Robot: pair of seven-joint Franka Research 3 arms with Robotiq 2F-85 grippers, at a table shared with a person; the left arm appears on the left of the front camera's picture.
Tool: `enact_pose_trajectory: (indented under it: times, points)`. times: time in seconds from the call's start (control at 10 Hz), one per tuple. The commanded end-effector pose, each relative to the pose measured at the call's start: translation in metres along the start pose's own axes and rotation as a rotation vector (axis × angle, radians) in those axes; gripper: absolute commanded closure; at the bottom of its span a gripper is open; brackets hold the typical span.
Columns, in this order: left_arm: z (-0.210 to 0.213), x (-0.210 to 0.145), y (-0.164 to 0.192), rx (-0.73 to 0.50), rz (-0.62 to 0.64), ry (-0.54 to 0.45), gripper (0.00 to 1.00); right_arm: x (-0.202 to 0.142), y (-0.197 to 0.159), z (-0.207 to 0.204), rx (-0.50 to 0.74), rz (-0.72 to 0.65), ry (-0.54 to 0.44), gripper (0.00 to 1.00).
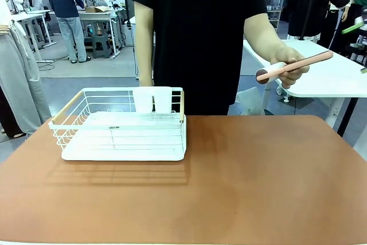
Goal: Clean the table.
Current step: Pick up the Lint Roller when the human hands it over.
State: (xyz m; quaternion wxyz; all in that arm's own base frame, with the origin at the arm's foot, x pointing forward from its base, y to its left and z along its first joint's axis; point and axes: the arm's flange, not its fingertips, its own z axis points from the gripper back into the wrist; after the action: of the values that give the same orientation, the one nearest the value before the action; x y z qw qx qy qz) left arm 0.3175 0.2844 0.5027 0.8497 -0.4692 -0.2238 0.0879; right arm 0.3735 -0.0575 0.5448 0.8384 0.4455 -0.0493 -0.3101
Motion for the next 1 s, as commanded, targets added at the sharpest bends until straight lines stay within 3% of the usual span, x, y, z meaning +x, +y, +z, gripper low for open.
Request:
enact_pose_trajectory:
  times: [0.0,0.5,0.9]
  points:
    - [0.002,0.000,0.000,-0.028,-0.025,-0.006,0.00,0.004,0.008,-0.026,0.002,-0.076,-0.073,0.00]
    - [0.002,0.000,0.000,-0.028,-0.025,-0.006,0.00,-0.007,0.017,-0.067,-0.007,-0.048,-0.132,0.00]
    - [0.002,0.000,0.000,-0.028,-0.025,-0.006,0.00,-0.011,0.016,-0.077,0.003,-0.050,-0.146,0.00]
